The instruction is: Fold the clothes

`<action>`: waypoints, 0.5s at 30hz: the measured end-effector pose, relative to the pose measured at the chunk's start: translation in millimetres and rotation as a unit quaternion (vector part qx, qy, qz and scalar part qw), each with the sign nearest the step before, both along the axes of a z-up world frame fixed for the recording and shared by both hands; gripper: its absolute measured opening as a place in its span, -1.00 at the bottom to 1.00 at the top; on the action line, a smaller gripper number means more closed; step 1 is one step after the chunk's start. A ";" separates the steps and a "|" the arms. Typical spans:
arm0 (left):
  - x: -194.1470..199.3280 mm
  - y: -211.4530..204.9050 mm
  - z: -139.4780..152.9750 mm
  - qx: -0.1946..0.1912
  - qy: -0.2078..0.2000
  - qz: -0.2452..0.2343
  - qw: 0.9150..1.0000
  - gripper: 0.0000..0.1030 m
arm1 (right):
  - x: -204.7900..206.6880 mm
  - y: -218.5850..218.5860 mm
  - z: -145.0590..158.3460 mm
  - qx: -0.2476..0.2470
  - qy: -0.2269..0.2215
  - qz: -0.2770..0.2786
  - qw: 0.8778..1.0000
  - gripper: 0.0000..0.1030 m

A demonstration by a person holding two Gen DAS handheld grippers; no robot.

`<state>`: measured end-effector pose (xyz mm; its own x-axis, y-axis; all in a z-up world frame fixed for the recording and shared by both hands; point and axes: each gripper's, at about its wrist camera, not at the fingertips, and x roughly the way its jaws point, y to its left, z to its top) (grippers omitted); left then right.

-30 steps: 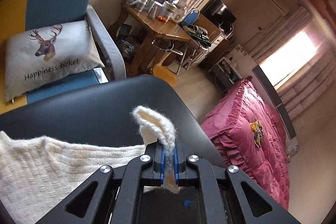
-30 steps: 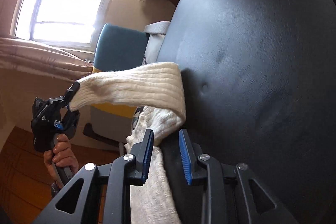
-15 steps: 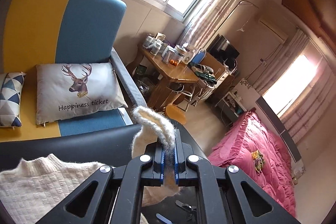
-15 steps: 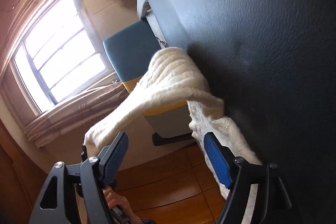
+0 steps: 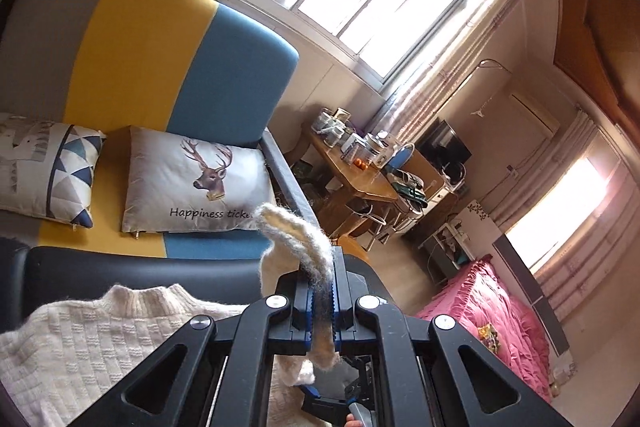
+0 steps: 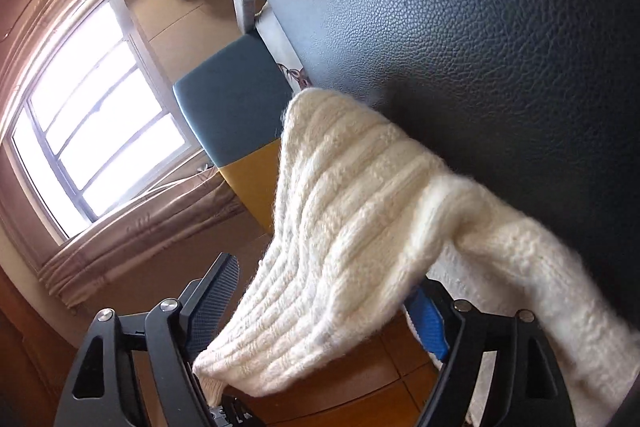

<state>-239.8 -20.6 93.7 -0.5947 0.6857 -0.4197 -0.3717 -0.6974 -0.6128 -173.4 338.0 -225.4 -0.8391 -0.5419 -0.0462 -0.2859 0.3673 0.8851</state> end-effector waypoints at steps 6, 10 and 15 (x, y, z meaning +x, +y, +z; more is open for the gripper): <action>11.5 -65.2 -48.6 0.012 -0.033 0.044 0.998 -0.87 | -7.4 -0.7 9.3 0.072 -0.008 0.011 0.997 0.59; 20.5 -100.0 -99.2 -0.003 -0.074 0.076 0.994 -0.87 | -10.0 -1.7 17.6 0.128 -0.006 0.028 0.991 0.59; 39.2 -133.3 -169.7 -0.026 -0.134 0.109 0.985 -0.87 | -11.7 -8.5 25.6 0.194 0.000 0.063 0.979 0.59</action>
<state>-200.7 -153.9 -76.0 -0.5889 0.5277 -0.6122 -0.0393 -0.7752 -0.6305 -185.1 329.5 -199.7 -0.7670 -0.5820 -0.2700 -0.3080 -0.0351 0.9507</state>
